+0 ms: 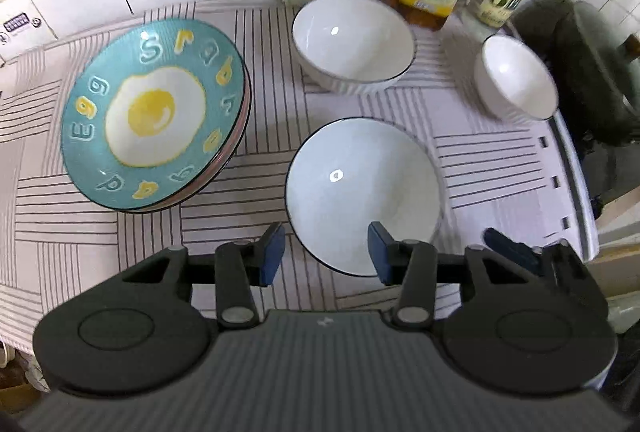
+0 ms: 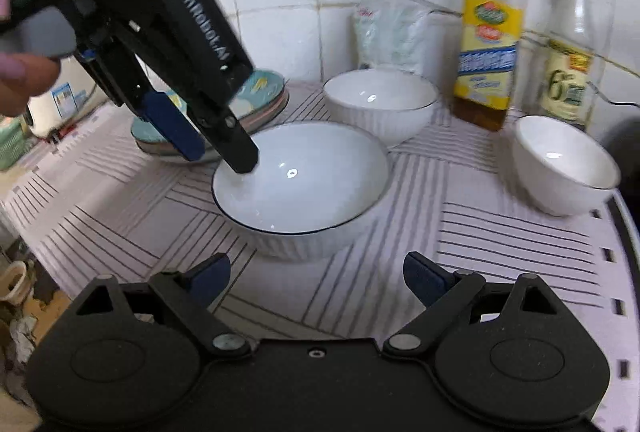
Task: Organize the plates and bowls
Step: 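Lift the white bowl, carry it beside the plate stack, set down and open, then move both grippers to the white bowl by the bottles and close on its rim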
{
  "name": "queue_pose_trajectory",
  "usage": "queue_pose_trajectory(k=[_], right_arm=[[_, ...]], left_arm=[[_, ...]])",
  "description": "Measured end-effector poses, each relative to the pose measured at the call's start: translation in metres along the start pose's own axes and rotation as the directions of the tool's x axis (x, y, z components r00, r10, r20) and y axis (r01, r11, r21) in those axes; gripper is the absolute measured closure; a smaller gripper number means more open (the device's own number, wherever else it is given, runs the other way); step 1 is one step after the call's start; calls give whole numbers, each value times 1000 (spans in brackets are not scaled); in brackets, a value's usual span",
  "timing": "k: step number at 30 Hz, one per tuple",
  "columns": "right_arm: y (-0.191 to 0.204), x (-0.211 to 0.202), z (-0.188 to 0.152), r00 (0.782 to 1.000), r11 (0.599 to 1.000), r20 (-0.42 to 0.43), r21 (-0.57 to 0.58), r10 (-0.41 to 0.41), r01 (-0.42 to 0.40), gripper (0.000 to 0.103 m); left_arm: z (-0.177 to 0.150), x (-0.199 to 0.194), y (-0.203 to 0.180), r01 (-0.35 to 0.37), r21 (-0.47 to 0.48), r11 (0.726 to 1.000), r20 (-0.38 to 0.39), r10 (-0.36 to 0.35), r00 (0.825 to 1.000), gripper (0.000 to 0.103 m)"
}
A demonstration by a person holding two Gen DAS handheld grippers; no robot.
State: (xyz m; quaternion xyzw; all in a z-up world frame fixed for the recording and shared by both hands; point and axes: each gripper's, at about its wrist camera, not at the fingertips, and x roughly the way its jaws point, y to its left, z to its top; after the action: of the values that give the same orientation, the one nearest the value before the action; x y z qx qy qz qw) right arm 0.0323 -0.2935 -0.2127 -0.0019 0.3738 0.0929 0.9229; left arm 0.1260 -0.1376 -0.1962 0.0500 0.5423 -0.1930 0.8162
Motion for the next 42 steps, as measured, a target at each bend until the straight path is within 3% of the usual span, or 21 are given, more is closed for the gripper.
queue_pose_trajectory(k=[9, 16, 18, 21, 29, 31, 35, 38, 42], right_arm=[[-45, -62, 9, 991, 983, 75, 154, -112, 99, 15], [-66, -94, 6, 957, 955, 191, 244, -218, 169, 22], [-75, -92, 3, 943, 934, 181, 278, -278, 222, 22], [-90, -95, 0, 939, 916, 178, 334, -294, 223, 22], [-122, -78, 6, 933, 899, 179, 375, -311, 227, 22], [-131, -67, 11, 933, 891, 175, 394, -314, 227, 32], [-160, -45, 18, 939, 800, 161, 579, -303, 158, 36], [-166, -25, 24, 921, 785, 133, 576, -365, 228, 37], [-184, -3, 25, 927, 736, 96, 640, -363, 222, 37]], left_arm=[[14, -47, -53, 54, 107, 993, 76, -63, 995, 54], [23, -51, -98, 52, 207, 977, 124, -79, 989, 52], [22, -51, -110, 18, 225, 974, 167, -56, 984, 44], [24, -49, -127, 17, 263, 965, 179, -66, 982, 42], [49, -20, -151, 17, 282, 959, 177, -70, 982, 35], [59, -7, -156, 40, 296, 954, 127, -81, 989, 35], [82, 17, -156, 36, 283, 958, 113, -71, 991, 35], [96, 39, -157, 41, 259, 965, 96, -68, 993, 35], [110, 73, -161, 61, 236, 970, 65, -79, 995, 36]])
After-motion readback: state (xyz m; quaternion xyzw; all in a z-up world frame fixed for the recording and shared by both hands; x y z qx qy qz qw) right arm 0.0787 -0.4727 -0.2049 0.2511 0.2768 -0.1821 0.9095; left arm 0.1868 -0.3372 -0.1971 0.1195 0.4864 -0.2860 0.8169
